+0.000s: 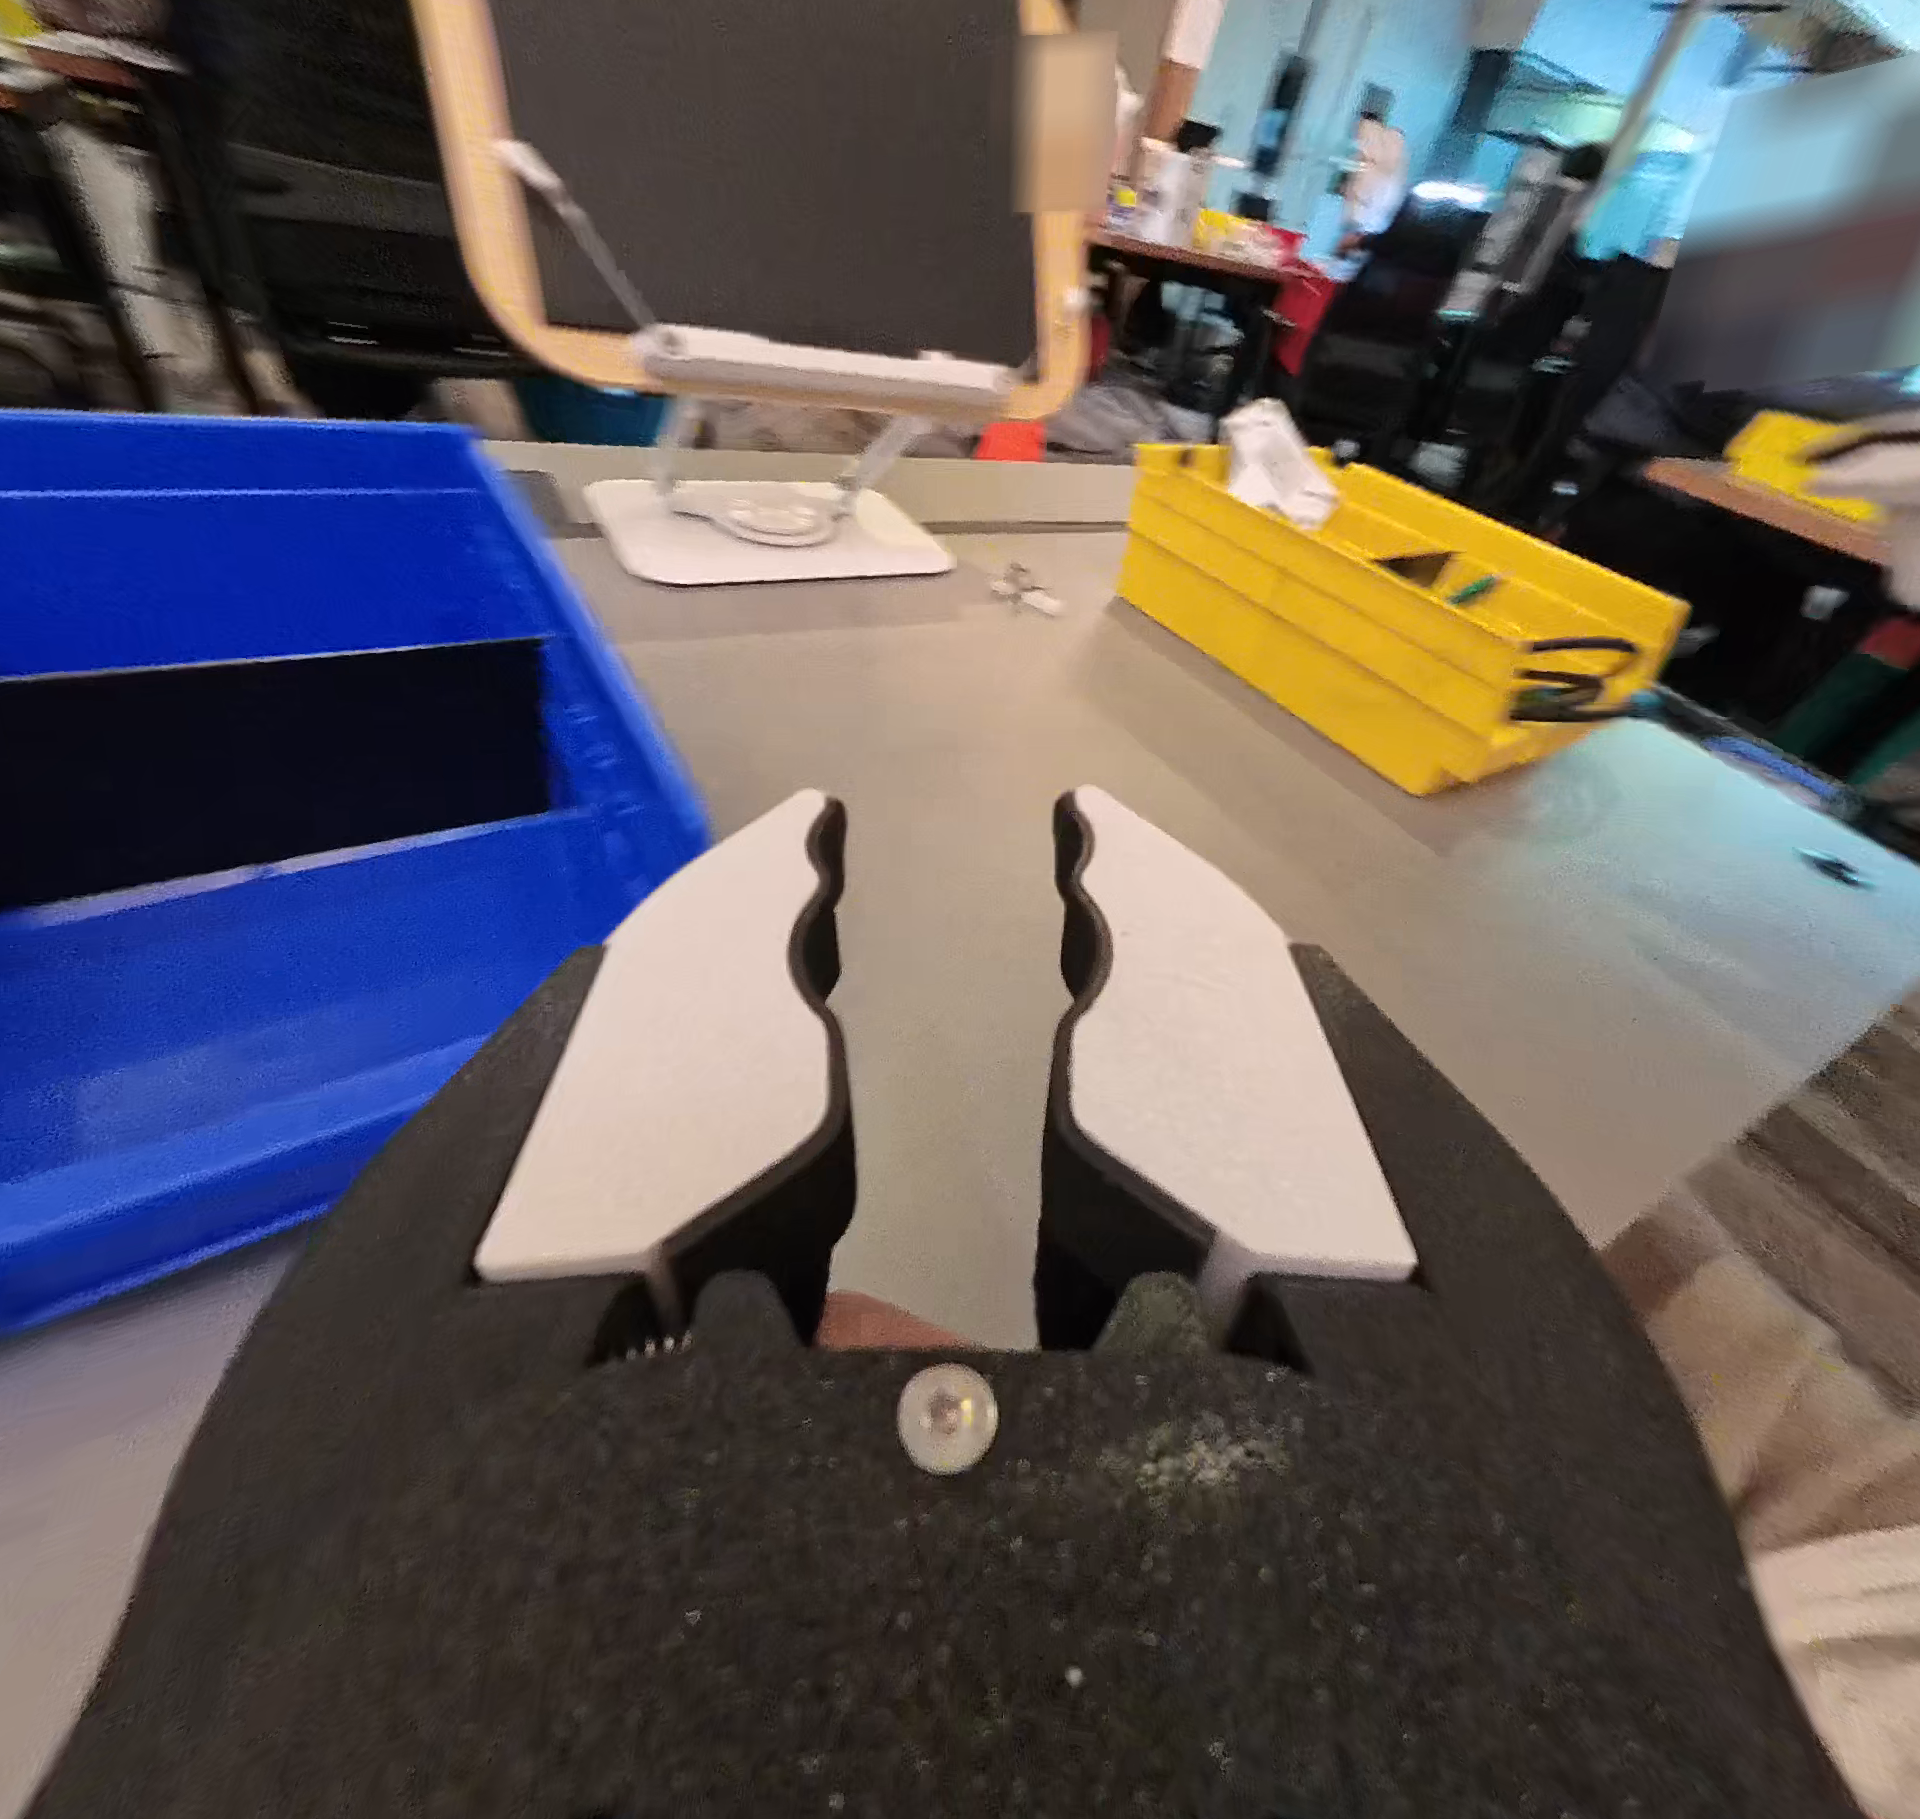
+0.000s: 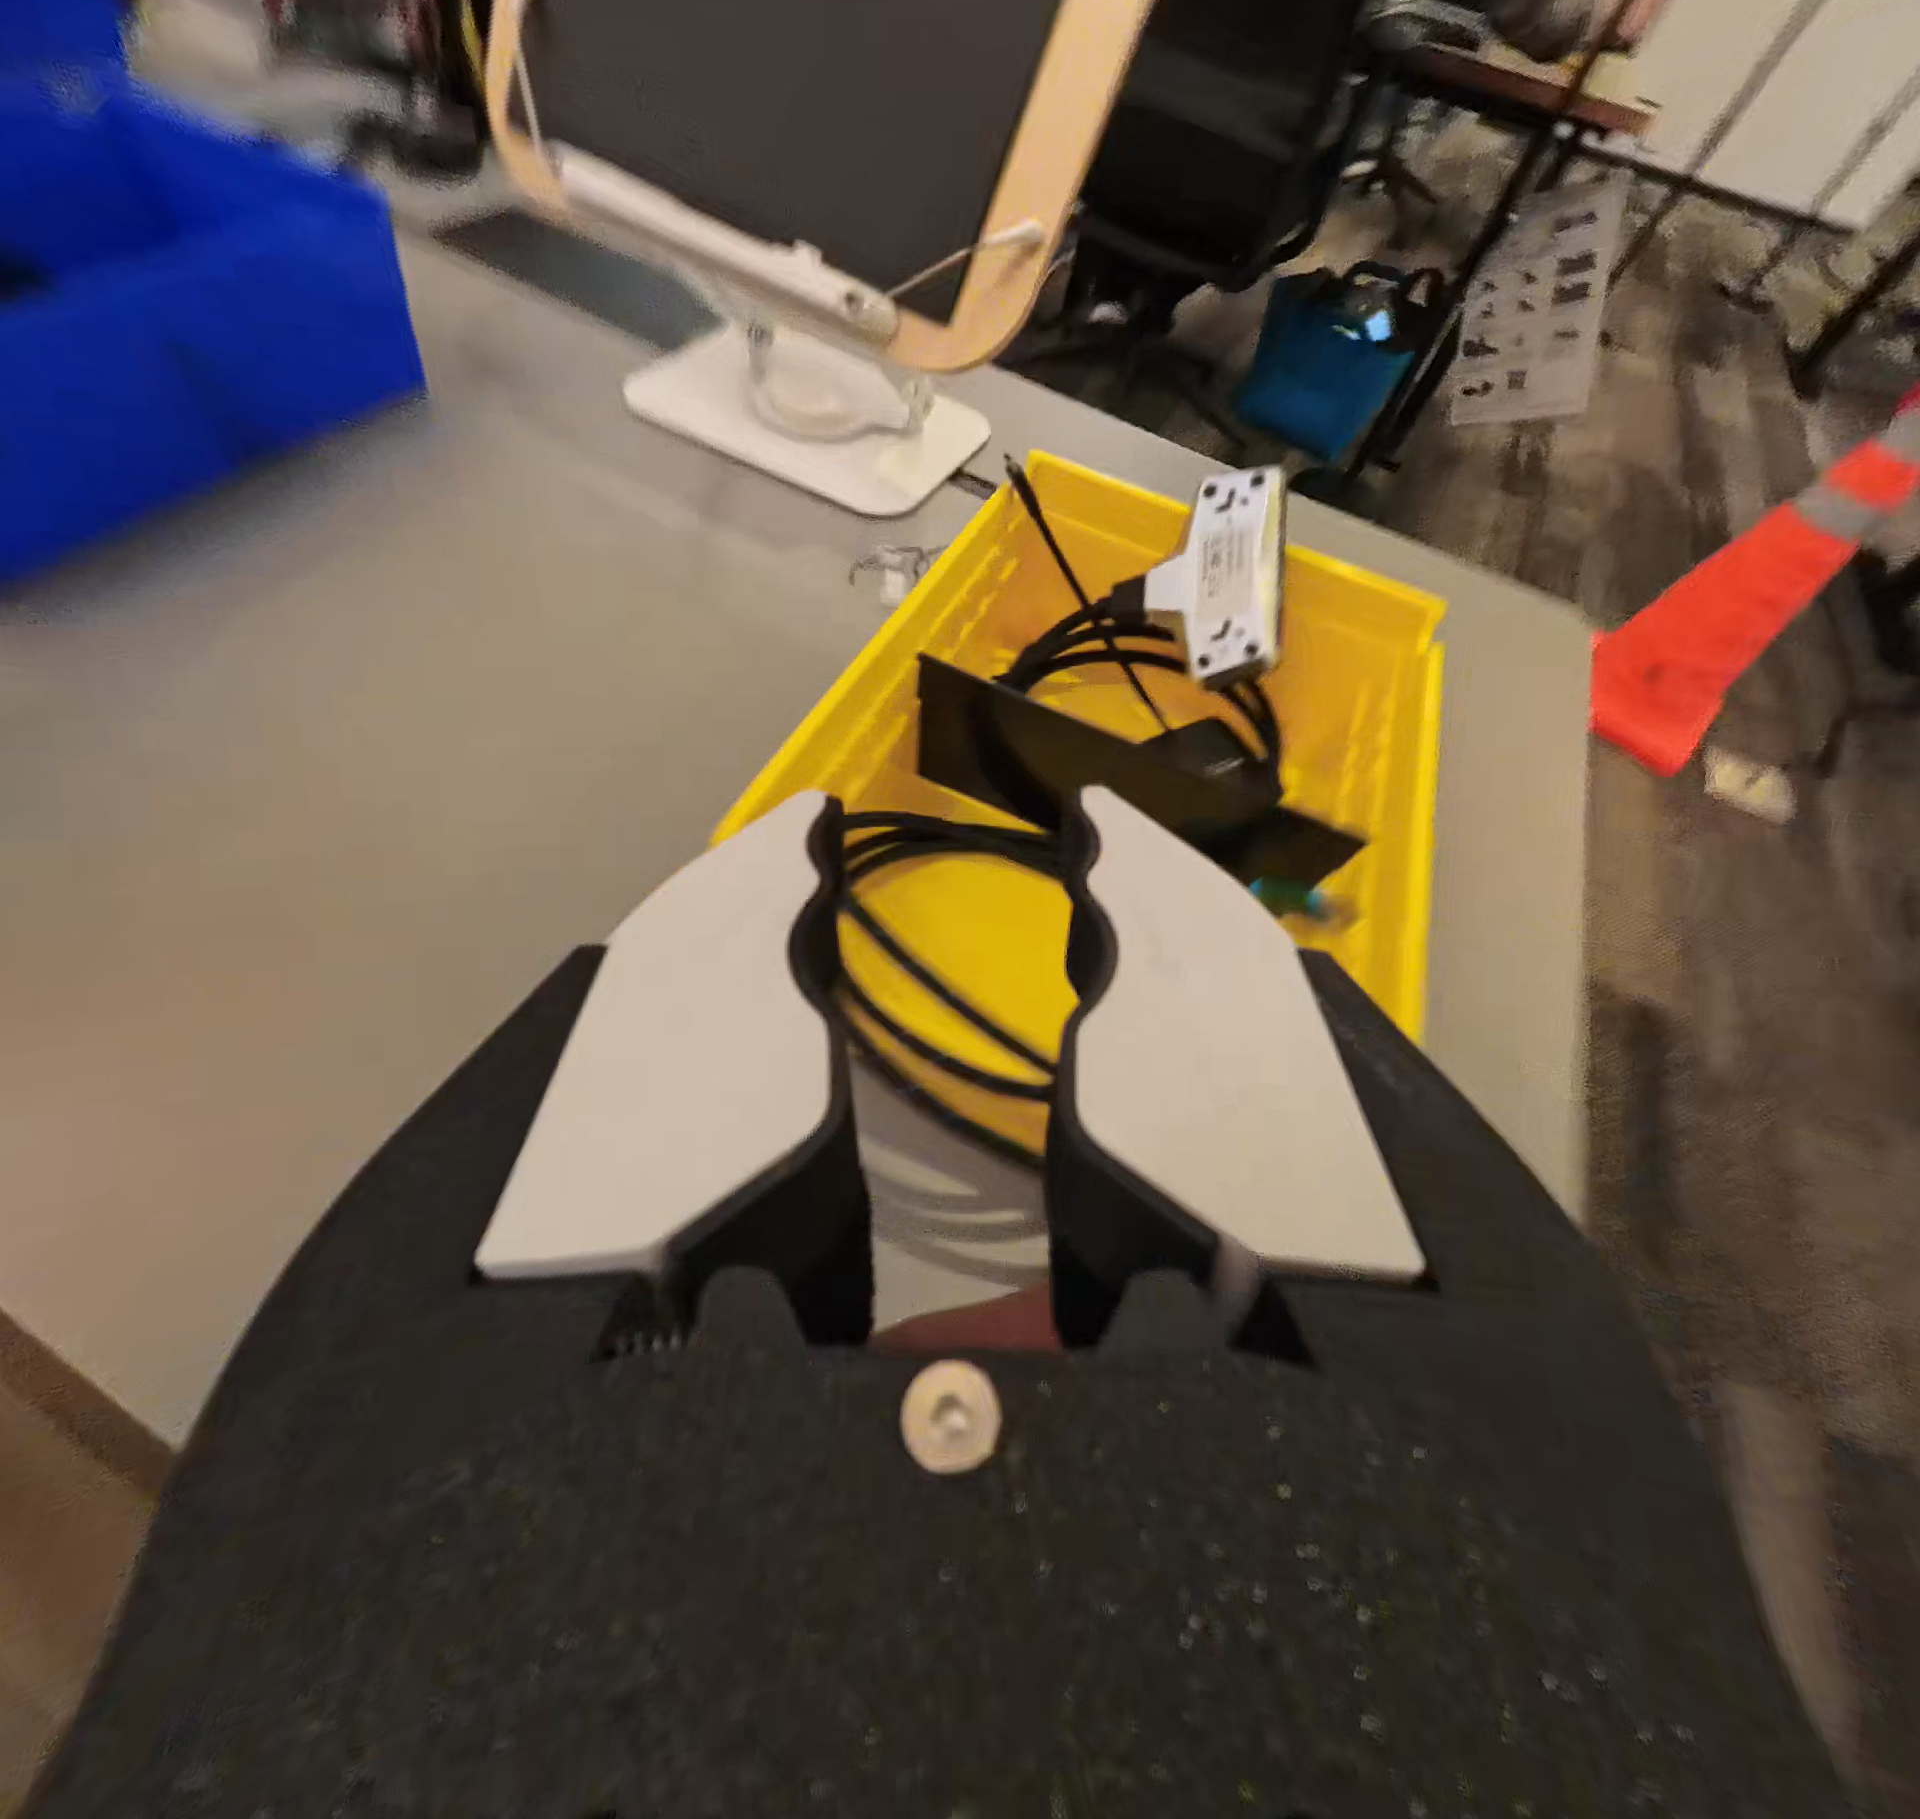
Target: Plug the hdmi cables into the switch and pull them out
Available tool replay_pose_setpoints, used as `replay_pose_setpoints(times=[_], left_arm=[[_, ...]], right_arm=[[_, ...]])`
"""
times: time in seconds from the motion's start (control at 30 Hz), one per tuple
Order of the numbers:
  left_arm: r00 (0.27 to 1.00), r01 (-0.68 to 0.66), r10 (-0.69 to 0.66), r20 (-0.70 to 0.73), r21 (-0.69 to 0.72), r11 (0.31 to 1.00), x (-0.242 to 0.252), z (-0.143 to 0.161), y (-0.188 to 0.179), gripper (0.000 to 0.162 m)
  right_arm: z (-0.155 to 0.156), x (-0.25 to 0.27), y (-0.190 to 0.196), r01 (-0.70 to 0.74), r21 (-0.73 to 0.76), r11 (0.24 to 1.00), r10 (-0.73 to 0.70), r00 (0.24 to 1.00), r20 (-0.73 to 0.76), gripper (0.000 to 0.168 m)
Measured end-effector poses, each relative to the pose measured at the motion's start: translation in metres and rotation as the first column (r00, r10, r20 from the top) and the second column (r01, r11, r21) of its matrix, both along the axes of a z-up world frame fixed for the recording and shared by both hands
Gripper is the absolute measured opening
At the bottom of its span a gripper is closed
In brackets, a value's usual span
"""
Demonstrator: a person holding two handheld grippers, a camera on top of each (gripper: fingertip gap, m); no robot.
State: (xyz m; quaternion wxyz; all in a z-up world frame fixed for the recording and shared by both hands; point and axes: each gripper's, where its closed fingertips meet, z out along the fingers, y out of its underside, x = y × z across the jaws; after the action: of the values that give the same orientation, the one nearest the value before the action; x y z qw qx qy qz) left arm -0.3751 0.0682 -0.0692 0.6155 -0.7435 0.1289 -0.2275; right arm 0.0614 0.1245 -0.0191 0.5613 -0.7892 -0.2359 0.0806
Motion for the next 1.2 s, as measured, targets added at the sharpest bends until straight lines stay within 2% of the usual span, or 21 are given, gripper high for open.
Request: replay_pose_setpoints(times=[0.07,0.13,0.23,0.33,0.4,0.53,0.77,0.87,1.0,1.2], left_arm=[[0.99,-0.129,0.129,-0.054,0.007,0.992,-0.033,-0.009,-0.003,0.038],[0.976,-0.168,0.164,-0.142,-0.021,0.985,-0.052,-0.025,-0.011,0.029],[0.912,-0.327,0.29,-0.29,-0.087,0.941,-0.09,-0.056,-0.013,0.029],[0.88,-0.402,0.34,-0.333,-0.136,0.906,-0.109,-0.07,-0.009,0.034],[0.866,-0.436,0.382,-0.322,-0.115,0.893,-0.115,-0.068,-0.008,0.029],[0.89,-0.384,0.32,-0.326,-0.155,0.91,-0.1,-0.07,-0.011,0.031],[0.895,-0.357,0.308,-0.322,-0.104,0.928,-0.087,-0.057,-0.023,0.031],[0.909,-0.335,0.301,-0.288,-0.074,0.939,-0.081,-0.044,-0.028,0.031],[0.91,-0.315,0.293,-0.294,-0.03,0.948,-0.079,-0.031,-0.032,0.031],[0.861,-0.314,0.326,-0.39,0.096,0.945,-0.085,-0.016,-0.037,0.031]], right_arm=[[-0.023,-0.003,-0.021,0.117,0.003,0.993,-0.114,0.975,-0.191,0.038],[-0.054,-0.006,-0.04,0.229,-0.002,0.974,-0.219,0.93,-0.295,0.037],[-0.094,0.003,-0.055,0.375,-0.018,0.927,-0.363,0.882,-0.301,0.035],[-0.102,-0.003,-0.056,0.34,-0.062,0.938,-0.338,0.864,-0.374,0.036],[-0.109,0.003,-0.051,0.36,-0.036,0.932,-0.354,0.888,-0.294,0.036],[-0.112,0.002,-0.047,0.353,-0.016,0.935,-0.347,0.909,-0.231,0.036],[-0.106,0.0,-0.054,0.353,0.021,0.936,-0.342,0.919,-0.195,0.035],[-0.101,0.0,-0.057,0.35,0.025,0.937,-0.335,0.915,-0.225,0.035],[-0.102,0.001,-0.059,0.354,0.045,0.934,-0.341,0.922,-0.184,0.035],[-0.122,-0.05,-0.032,0.191,-0.023,0.981,-0.192,0.973,-0.125,0.048]])
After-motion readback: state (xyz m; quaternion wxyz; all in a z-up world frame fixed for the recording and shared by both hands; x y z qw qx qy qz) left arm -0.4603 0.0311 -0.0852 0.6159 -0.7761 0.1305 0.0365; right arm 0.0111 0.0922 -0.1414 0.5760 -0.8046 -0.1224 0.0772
